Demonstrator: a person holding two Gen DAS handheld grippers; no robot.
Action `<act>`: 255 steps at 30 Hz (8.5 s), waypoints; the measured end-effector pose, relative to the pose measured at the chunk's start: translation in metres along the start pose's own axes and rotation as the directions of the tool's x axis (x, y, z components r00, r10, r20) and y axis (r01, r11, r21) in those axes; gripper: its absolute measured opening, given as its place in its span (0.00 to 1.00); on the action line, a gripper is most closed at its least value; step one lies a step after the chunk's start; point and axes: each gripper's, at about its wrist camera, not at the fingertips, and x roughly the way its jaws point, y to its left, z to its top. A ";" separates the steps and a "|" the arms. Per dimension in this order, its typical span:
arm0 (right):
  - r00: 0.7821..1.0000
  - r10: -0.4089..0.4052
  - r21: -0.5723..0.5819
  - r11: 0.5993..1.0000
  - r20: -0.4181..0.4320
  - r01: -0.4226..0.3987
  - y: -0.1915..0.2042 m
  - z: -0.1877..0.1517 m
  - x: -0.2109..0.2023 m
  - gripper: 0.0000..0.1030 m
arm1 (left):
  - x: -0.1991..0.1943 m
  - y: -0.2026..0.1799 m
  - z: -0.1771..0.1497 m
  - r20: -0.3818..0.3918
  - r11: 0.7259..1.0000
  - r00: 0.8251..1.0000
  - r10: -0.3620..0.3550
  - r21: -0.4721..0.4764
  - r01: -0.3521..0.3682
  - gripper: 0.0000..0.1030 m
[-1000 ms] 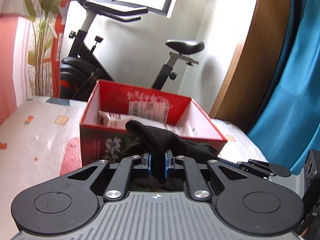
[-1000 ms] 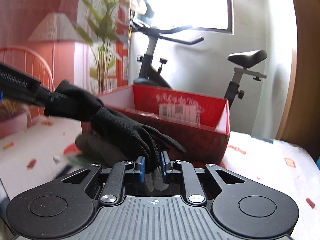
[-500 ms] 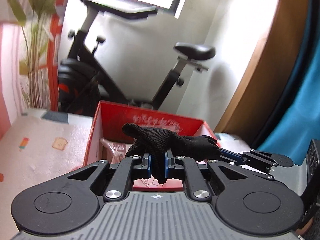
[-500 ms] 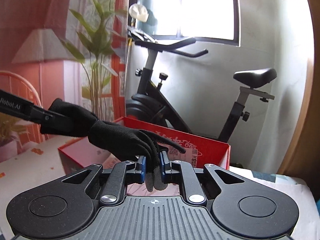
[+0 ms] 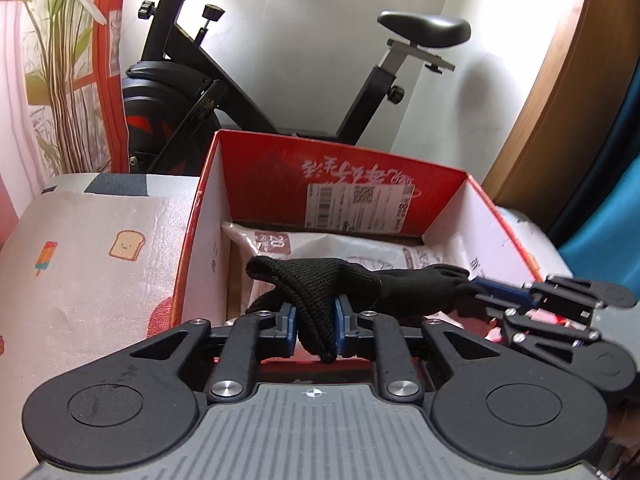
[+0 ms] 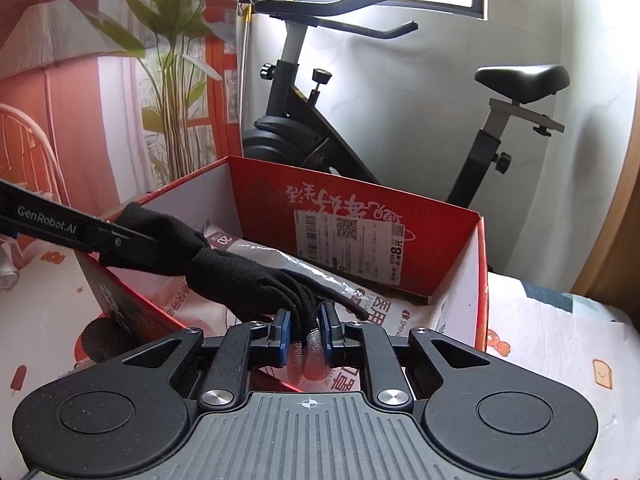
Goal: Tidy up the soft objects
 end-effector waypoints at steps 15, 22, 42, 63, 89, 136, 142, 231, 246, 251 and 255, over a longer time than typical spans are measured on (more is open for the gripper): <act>0.997 -0.006 0.083 0.997 0.073 0.000 -0.002 0.002 -0.035 0.64 | -0.051 -0.008 -0.008 0.174 0.992 0.980 0.094 0.071 -0.107 0.96; 0.991 -0.029 0.089 0.996 0.132 0.018 0.003 -0.007 -0.064 1.00 | -0.079 -0.010 -0.022 0.227 0.988 0.966 0.123 0.066 -0.141 1.00; 0.963 -0.111 0.111 0.990 0.244 0.086 0.030 -0.046 -0.125 1.00 | -0.128 -0.018 -0.092 0.300 0.978 0.940 0.162 0.076 -0.193 1.00; 0.978 -0.110 0.160 0.984 0.175 0.082 0.050 -0.129 -0.136 1.00 | -0.119 -0.018 -0.172 0.223 0.985 0.961 0.166 0.009 -0.172 1.00; 0.998 0.058 0.092 0.994 0.017 -0.059 0.072 -0.158 -0.085 0.74 | -0.065 -0.002 -0.192 0.046 0.998 0.998 0.042 -0.057 -0.039 0.62; 0.994 0.083 -0.071 0.994 0.073 -0.078 0.091 -0.152 -0.105 0.41 | -0.071 -0.015 -0.202 0.097 0.988 0.986 -0.136 -0.054 0.142 0.35; 0.994 0.073 -0.105 0.992 0.082 -0.064 0.100 -0.151 -0.113 0.40 | -0.077 -0.016 -0.204 0.112 0.991 0.986 -0.123 -0.047 0.129 0.35; 0.999 -0.043 -0.035 0.998 -0.020 0.042 0.001 0.083 -0.054 1.00 | -0.111 -0.016 0.010 0.371 0.987 0.923 0.102 0.081 -0.142 1.00; 0.991 -0.062 0.056 0.997 0.118 0.056 0.013 0.043 -0.133 1.00 | -0.164 -0.017 -0.059 0.388 0.985 0.913 0.128 0.061 -0.164 1.00; 0.989 -0.058 0.066 0.997 0.139 0.049 0.023 0.018 -0.153 1.00 | -0.166 -0.012 -0.092 0.363 0.990 0.923 0.124 0.023 -0.142 1.00; 0.985 -0.044 0.089 0.996 0.167 0.029 0.030 -0.006 -0.171 1.00 | -0.169 -0.009 -0.120 0.349 0.991 0.929 0.125 -0.009 -0.130 1.00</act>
